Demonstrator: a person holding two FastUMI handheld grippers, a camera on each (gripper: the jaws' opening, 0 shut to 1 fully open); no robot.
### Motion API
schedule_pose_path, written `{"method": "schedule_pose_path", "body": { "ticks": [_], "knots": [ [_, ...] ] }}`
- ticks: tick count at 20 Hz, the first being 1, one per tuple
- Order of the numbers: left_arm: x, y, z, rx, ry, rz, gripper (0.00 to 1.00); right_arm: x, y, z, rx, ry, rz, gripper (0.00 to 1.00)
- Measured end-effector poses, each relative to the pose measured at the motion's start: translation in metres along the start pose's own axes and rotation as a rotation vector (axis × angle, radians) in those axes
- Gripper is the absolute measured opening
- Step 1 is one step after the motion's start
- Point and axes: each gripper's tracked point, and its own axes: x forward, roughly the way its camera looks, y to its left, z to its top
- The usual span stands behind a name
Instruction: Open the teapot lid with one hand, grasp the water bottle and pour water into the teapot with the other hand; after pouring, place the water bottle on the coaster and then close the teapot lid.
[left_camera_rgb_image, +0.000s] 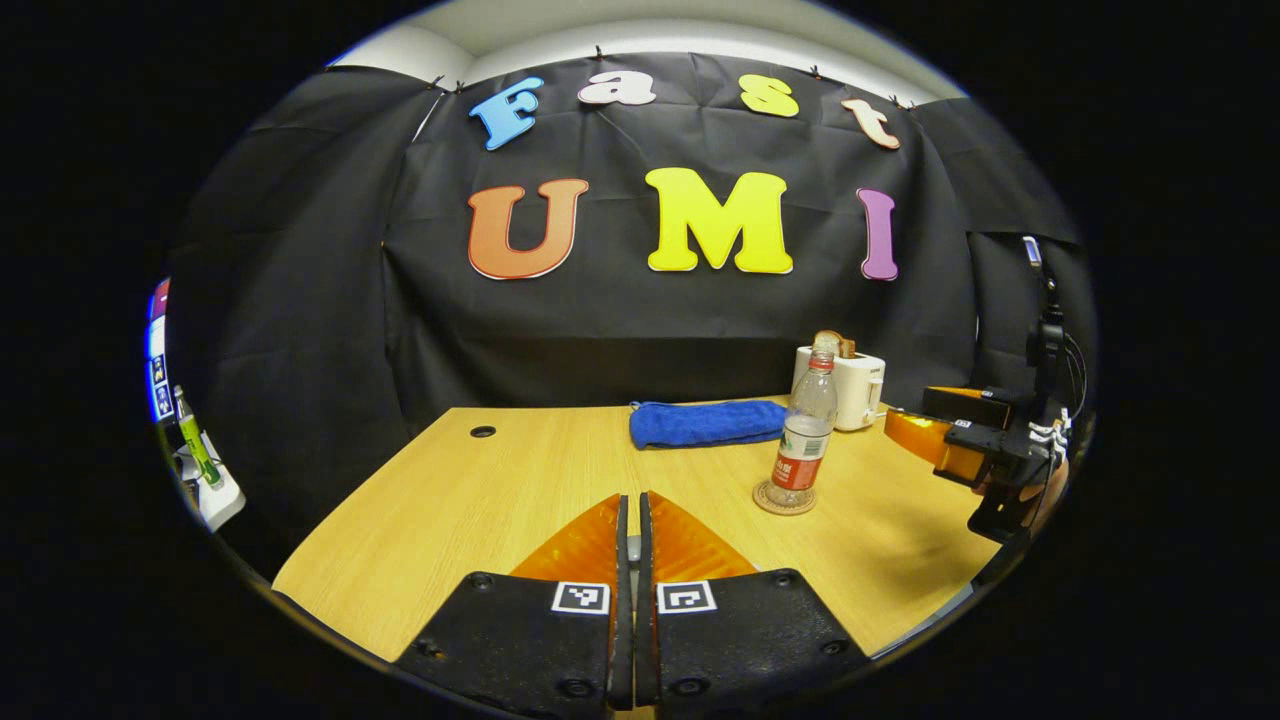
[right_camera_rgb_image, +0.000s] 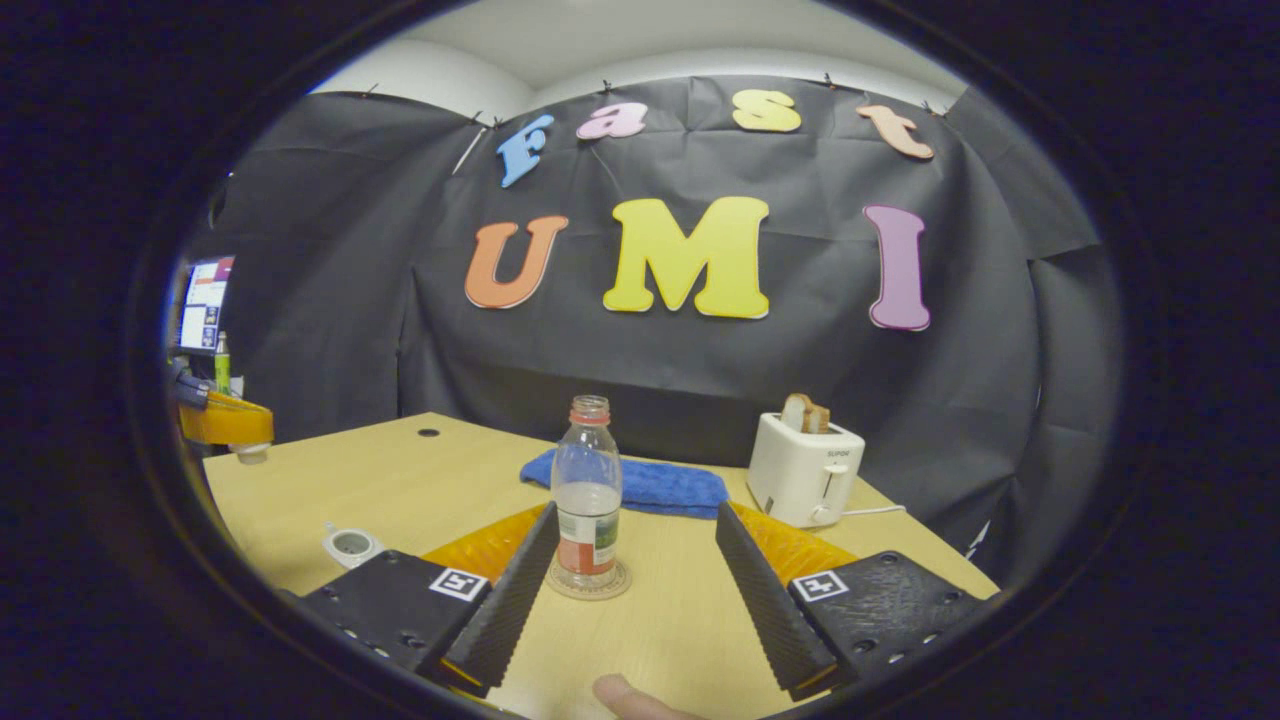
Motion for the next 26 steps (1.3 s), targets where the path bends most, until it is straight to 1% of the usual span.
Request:
{"method": "schedule_pose_path", "body": {
  "ticks": [1,4,6,10,13,16,17,18,20,22,24,26],
  "knots": [
    [0.004,-0.005,-0.002,-0.009,-0.001,-0.001,0.04,-0.006,-0.003,-0.002,0.0,0.001,-0.006,0.94],
    [0.015,-0.015,-0.012,-0.008,0.004,-0.005,0.05,-0.025,-0.013,-0.008,0.021,-0.006,-0.028,0.95],
    [0.022,-0.026,-0.021,0.002,0.015,-0.028,0.04,-0.037,-0.013,-0.014,0.052,-0.004,-0.018,0.95],
    [0.038,-0.034,-0.035,0.027,0.026,-0.042,0.05,-0.056,-0.026,-0.024,0.089,-0.008,-0.016,0.95],
    [0.049,-0.041,-0.049,-0.004,0.041,-0.07,0.06,-0.066,-0.044,-0.033,0.118,-0.009,-0.043,0.95],
    [0.059,-0.042,-0.058,-0.058,0.059,-0.087,0.06,-0.073,-0.062,-0.041,0.155,-0.005,-0.071,0.94],
    [0.061,-0.043,-0.061,-0.066,0.065,-0.089,0.06,-0.075,-0.065,-0.042,0.156,-0.009,-0.079,0.95],
    [0.063,-0.042,-0.064,-0.075,0.065,-0.085,0.06,-0.076,-0.068,-0.044,0.156,-0.012,-0.083,0.94],
    [0.066,-0.041,-0.064,-0.093,0.054,-0.081,0.06,-0.078,-0.072,-0.049,0.165,-0.014,-0.084,0.96],
    [0.069,-0.044,-0.067,-0.095,0.059,-0.089,0.06,-0.077,-0.074,-0.054,0.18,-0.005,-0.081,0.96],
    [0.071,-0.041,-0.072,-0.085,0.072,-0.071,0.07,-0.076,-0.077,-0.058,0.192,0.009,-0.084,0.97],
    [0.071,-0.043,-0.072,-0.071,0.071,-0.07,0.07,-0.075,-0.077,-0.06,0.198,0.018,-0.086,0.96]
  ]
}}
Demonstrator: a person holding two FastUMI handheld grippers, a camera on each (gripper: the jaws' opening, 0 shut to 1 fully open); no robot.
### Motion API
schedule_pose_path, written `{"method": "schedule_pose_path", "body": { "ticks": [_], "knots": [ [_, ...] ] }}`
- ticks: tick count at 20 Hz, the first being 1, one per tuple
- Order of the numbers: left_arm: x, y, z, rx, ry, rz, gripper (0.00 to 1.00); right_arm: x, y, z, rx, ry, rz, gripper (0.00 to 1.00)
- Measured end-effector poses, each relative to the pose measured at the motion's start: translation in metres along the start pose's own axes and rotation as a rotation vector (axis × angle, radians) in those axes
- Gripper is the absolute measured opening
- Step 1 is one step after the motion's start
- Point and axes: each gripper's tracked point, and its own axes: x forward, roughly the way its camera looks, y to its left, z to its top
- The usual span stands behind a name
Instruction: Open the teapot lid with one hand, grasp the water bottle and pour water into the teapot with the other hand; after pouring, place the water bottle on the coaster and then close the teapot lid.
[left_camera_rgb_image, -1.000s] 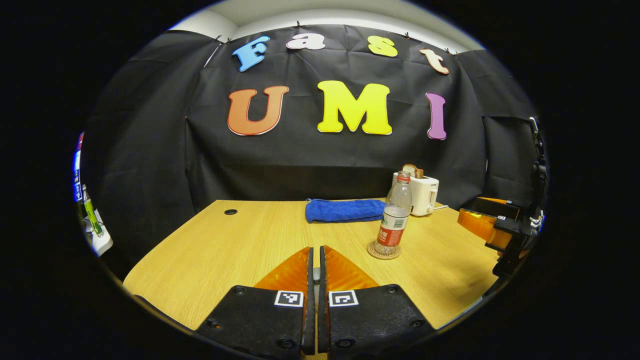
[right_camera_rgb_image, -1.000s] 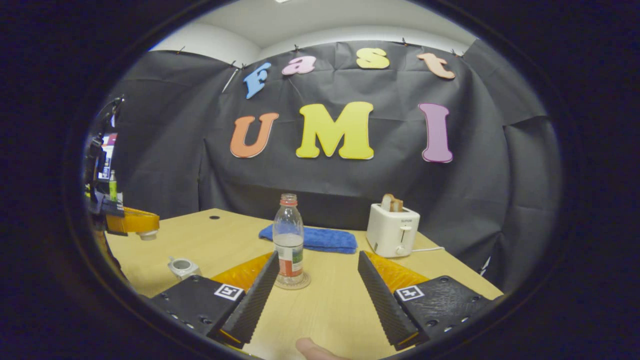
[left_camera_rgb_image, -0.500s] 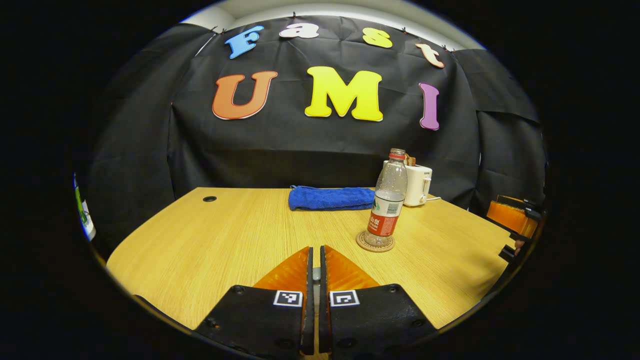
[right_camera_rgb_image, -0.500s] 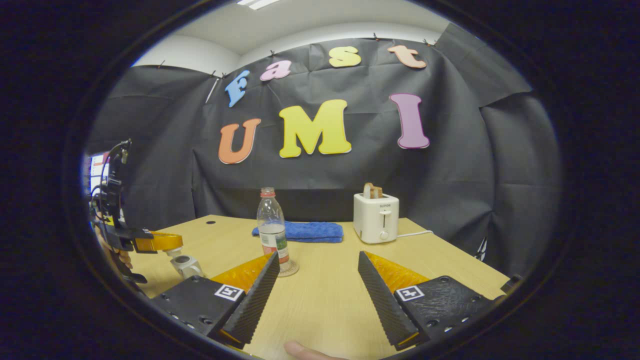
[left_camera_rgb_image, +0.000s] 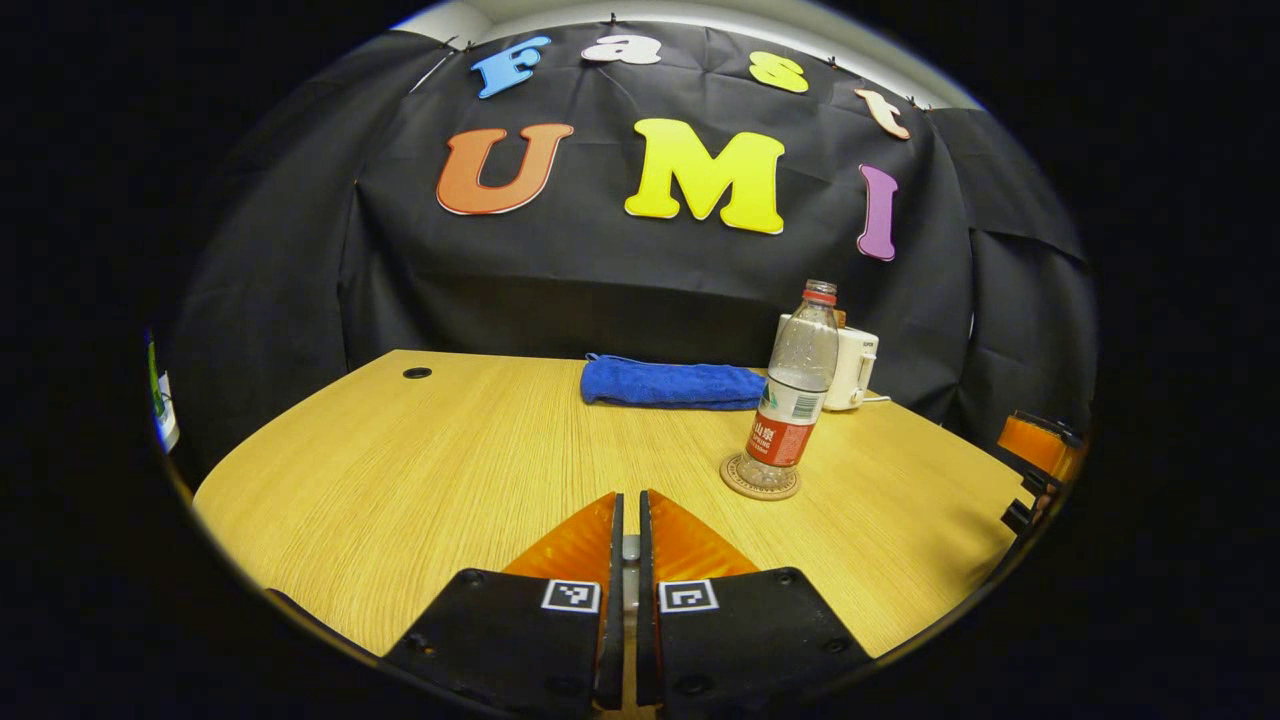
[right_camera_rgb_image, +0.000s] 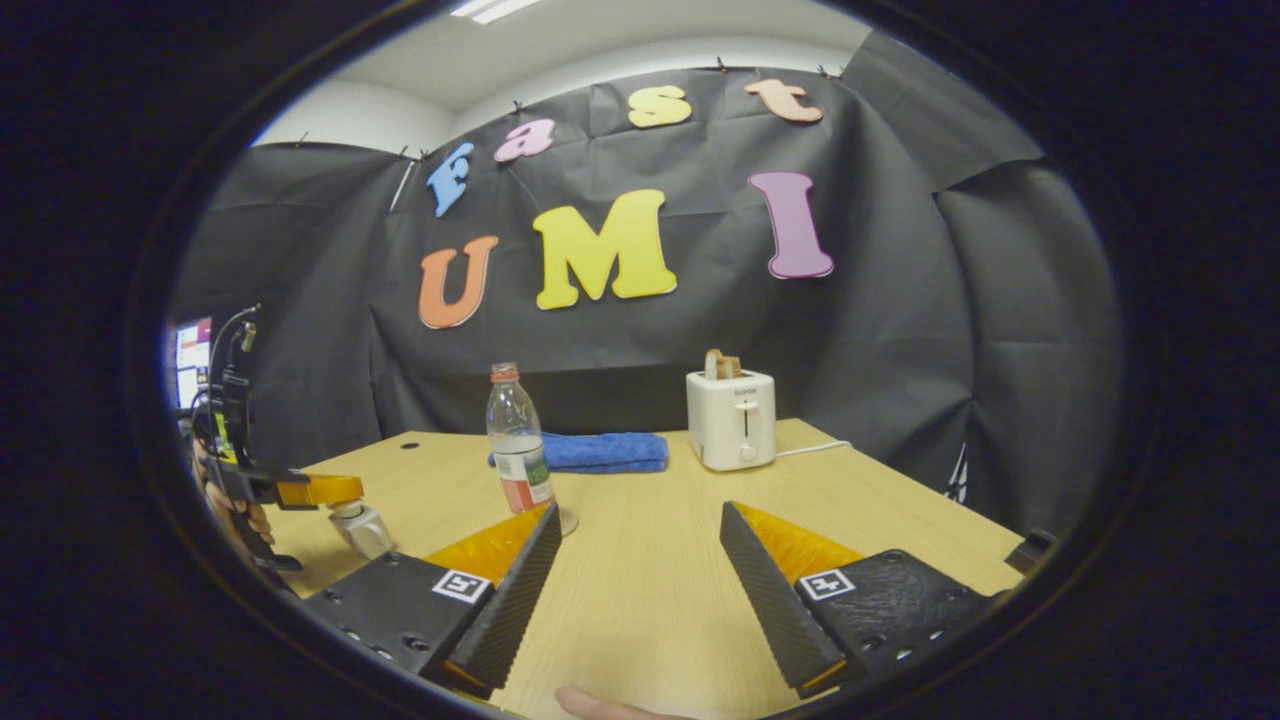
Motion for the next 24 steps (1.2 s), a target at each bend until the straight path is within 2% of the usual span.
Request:
{"method": "schedule_pose_path", "body": {
  "ticks": [1,10,12,14,15,16,18,20,21,22,24],
  "knots": [
    [0.0,-0.001,0.0,0.011,-0.002,0.001,0.08,0.0,0.0,0.0,-0.003,0.002,-0.002,0.93],
    [-0.018,-0.008,0.024,0.071,-0.057,0.008,0.22,-0.004,0.017,0.007,-0.052,-0.004,-0.008,0.93],
    [-0.025,-0.009,0.035,0.078,-0.075,0.015,0.27,-0.004,0.025,0.014,-0.063,-0.012,-0.002,0.96],
    [-0.034,-0.014,0.044,0.073,-0.091,0.007,0.35,-0.005,0.03,0.02,-0.081,-0.02,-0.002,0.94],
    [-0.04,-0.015,0.049,0.073,-0.099,0.011,0.51,-0.007,0.032,0.024,-0.091,-0.026,-0.012,0.94],
    [-0.044,-0.016,0.054,0.082,-0.104,0.017,0.47,-0.009,0.033,0.031,-0.097,-0.037,-0.023,0.93],
    [-0.056,-0.014,0.061,0.125,-0.105,0.052,0.54,-0.013,0.039,0.042,-0.105,-0.056,-0.031,0.93],
    [-0.069,-0.011,0.068,0.174,-0.106,0.088,0.61,-0.02,0.048,0.055,-0.104,-0.069,-0.028,0.95],
    [-0.075,-0.011,0.072,0.181,-0.114,0.105,0.72,-0.024,0.051,0.059,-0.107,-0.072,-0.03,0.96],
    [-0.084,-0.012,0.078,0.18,-0.123,0.121,0.78,-0.028,0.053,0.064,-0.112,-0.073,-0.039,0.96],
    [-0.101,-0.014,0.084,0.179,-0.13,0.152,0.81,-0.035,0.055,0.072,-0.131,-0.064,-0.072,0.96]
  ]
}}
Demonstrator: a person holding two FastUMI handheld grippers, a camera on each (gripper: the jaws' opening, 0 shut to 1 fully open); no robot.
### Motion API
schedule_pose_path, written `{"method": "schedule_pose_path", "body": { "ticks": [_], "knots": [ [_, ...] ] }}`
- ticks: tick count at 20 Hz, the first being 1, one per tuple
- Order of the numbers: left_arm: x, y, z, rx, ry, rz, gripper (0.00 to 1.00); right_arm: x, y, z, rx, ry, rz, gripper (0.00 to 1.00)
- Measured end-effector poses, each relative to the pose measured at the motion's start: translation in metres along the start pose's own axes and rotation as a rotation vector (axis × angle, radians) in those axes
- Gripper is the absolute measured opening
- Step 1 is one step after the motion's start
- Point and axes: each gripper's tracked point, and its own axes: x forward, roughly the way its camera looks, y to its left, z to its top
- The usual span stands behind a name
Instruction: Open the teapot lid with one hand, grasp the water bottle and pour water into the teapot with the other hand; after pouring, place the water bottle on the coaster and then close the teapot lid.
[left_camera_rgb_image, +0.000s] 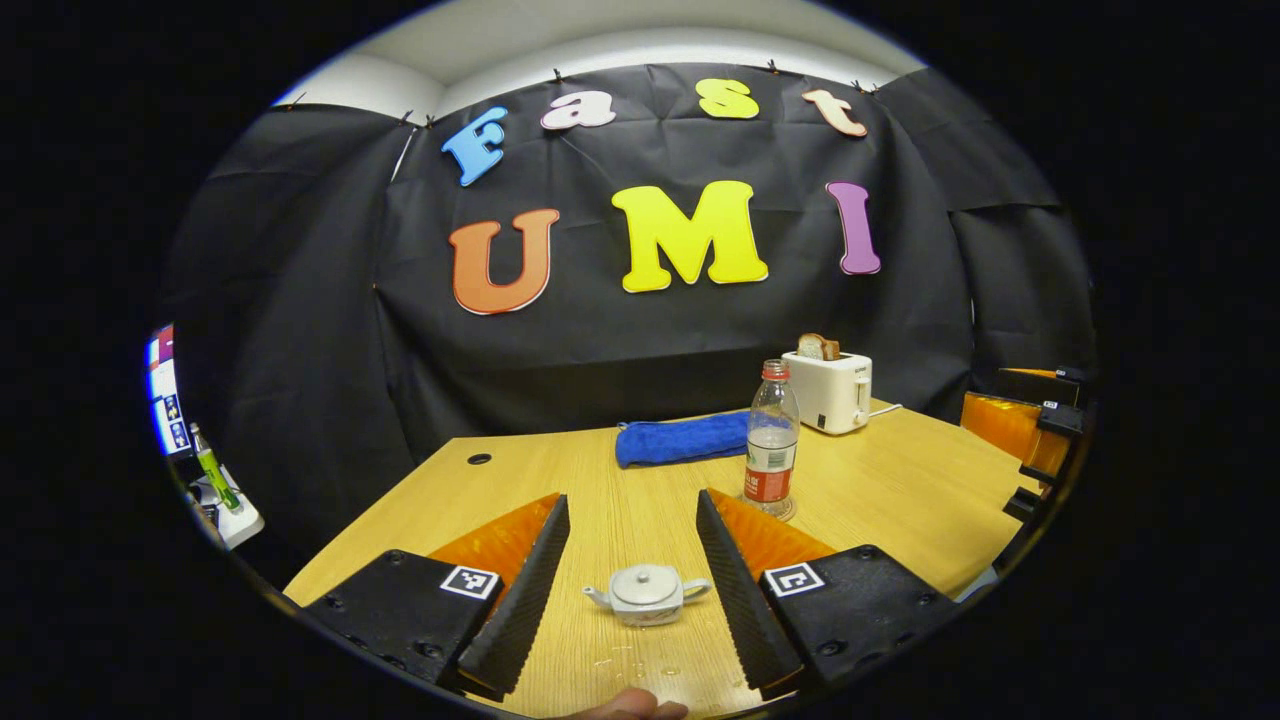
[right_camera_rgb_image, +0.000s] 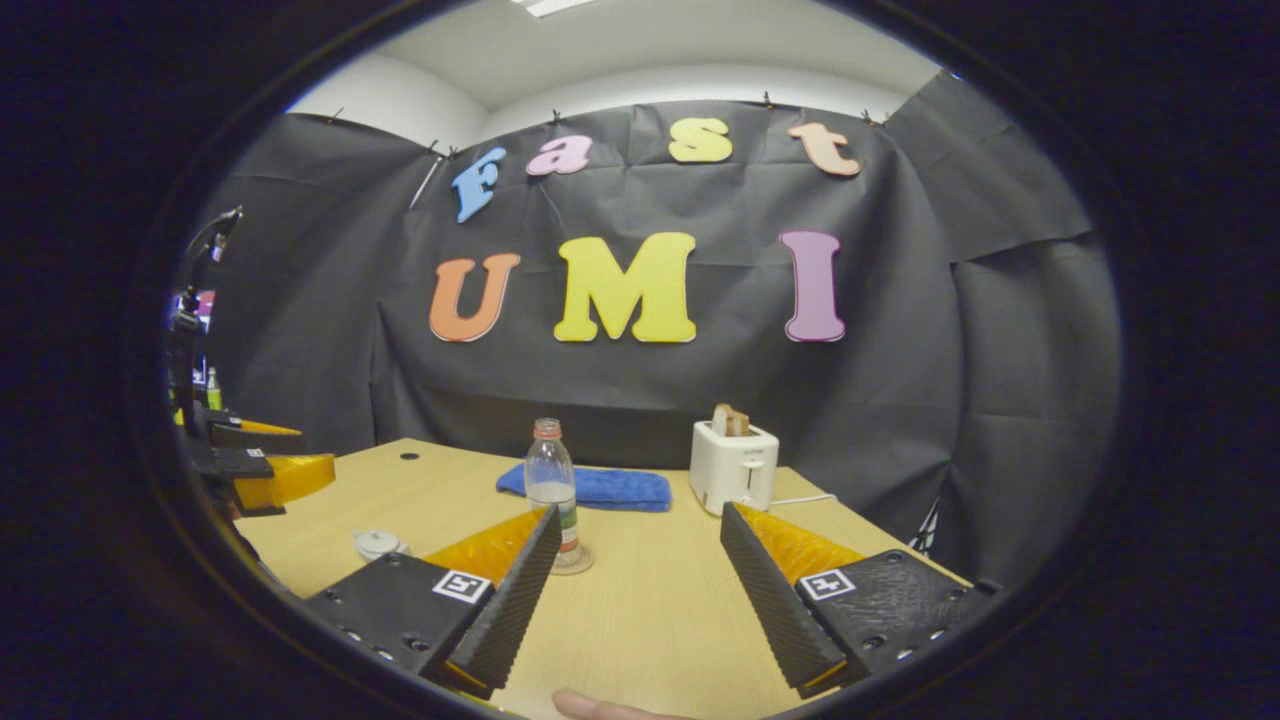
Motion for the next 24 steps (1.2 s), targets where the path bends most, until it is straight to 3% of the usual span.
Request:
{"method": "schedule_pose_path", "body": {
  "ticks": [3,5,7,13,24],
  "knots": [
    [-0.024,-0.008,0.021,0.008,-0.039,-0.008,0.85,-0.012,0.008,0.014,-0.004,0.008,-0.002,0.96],
    [-0.036,-0.015,0.031,-0.006,-0.072,-0.04,0.98,-0.02,0.01,0.028,0.006,-0.02,0.002,0.96],
    [-0.049,-0.015,0.041,-0.045,-0.095,-0.045,0.99,-0.026,0.011,0.037,0.003,-0.056,0.005,0.95],
    [-0.058,0.023,0.047,-0.111,-0.126,0.087,0.99,-0.035,0.002,0.033,-0.016,-0.09,0.005,0.95],
    [-0.055,0.037,0.042,-0.115,-0.14,0.109,0.99,-0.018,0.011,-0.004,-0.029,0.005,0.034,0.98]
  ]
}}
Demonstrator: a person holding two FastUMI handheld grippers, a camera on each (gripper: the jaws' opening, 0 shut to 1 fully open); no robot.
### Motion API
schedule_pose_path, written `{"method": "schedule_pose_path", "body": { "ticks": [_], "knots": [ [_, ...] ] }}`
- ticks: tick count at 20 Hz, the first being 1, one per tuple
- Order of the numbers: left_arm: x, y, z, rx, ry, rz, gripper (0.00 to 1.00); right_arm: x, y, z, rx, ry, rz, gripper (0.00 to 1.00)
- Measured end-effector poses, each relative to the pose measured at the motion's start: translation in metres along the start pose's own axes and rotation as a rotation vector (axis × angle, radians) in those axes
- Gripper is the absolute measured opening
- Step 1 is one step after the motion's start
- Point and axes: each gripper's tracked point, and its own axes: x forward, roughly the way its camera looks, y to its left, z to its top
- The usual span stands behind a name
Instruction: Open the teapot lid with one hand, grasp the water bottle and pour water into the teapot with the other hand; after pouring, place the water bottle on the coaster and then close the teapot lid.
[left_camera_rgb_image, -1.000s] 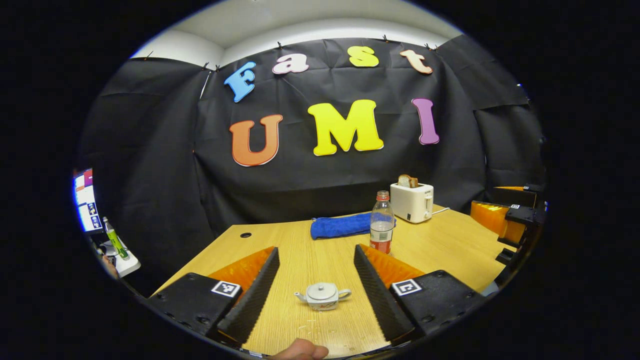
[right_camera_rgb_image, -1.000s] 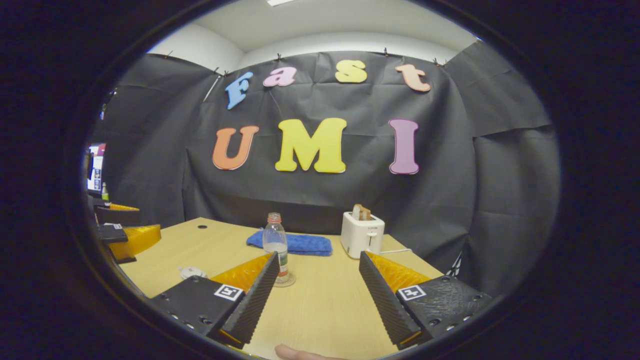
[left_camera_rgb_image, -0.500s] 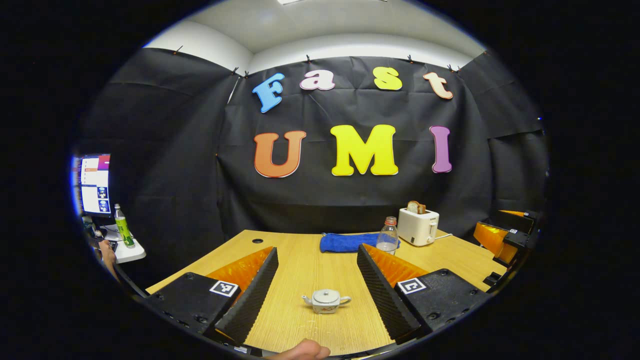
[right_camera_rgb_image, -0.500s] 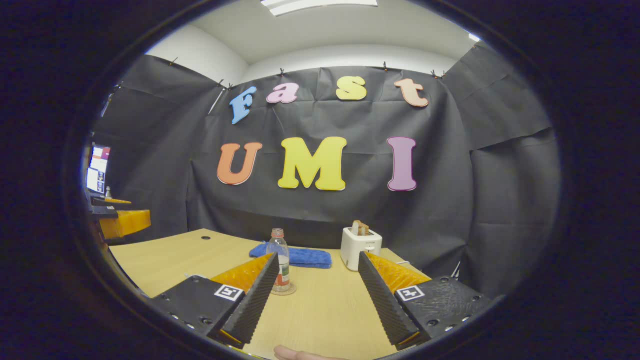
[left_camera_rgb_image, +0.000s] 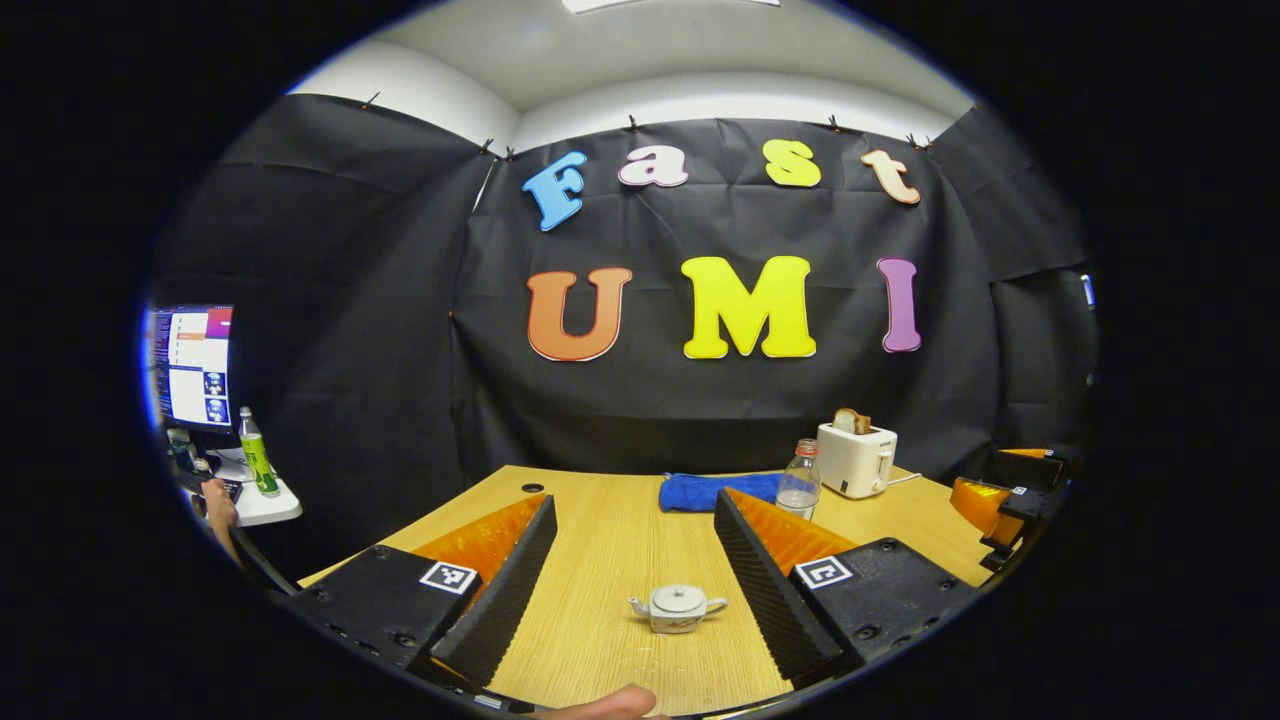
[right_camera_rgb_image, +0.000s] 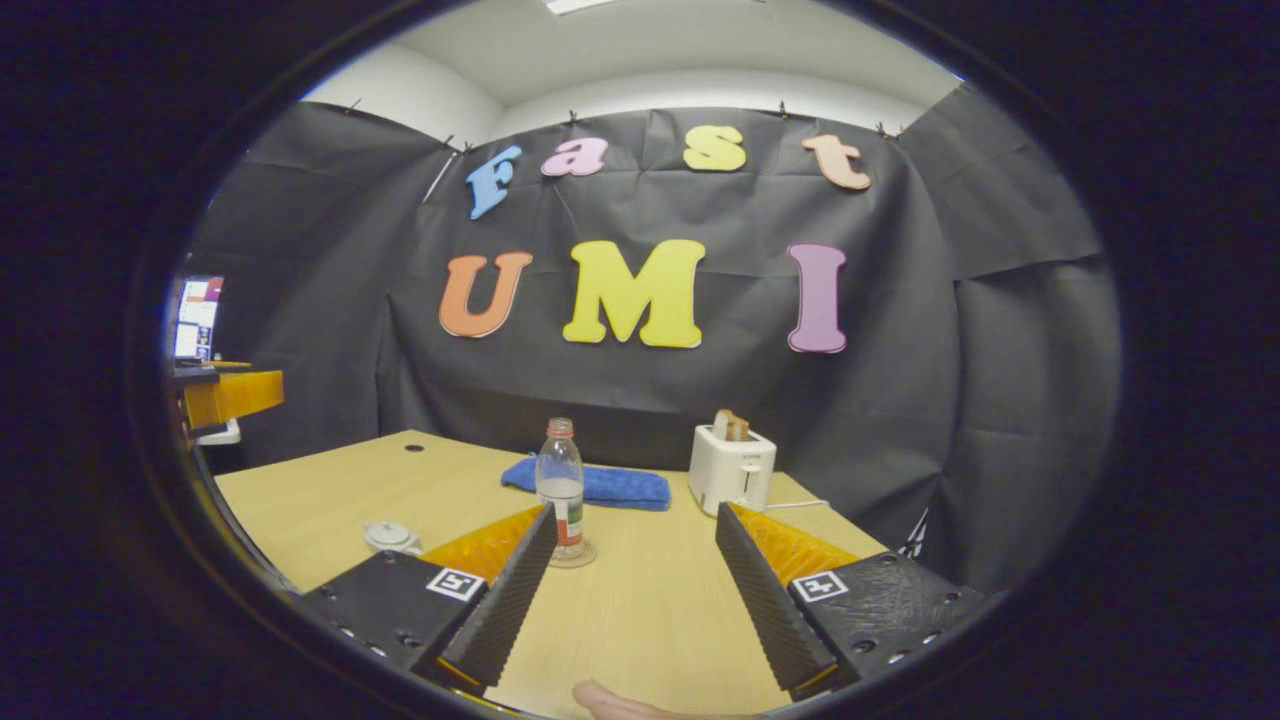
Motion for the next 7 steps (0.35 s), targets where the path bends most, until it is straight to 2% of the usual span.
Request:
{"method": "schedule_pose_path", "body": {
  "ticks": [7],
  "knots": [
    [0.0064,-0.0002,-0.006,0.01,0.013,0.012,0.99,0.0003,0.0007,0.0029,-0.028,-0.021,-0.009,0.96]
  ]
}}
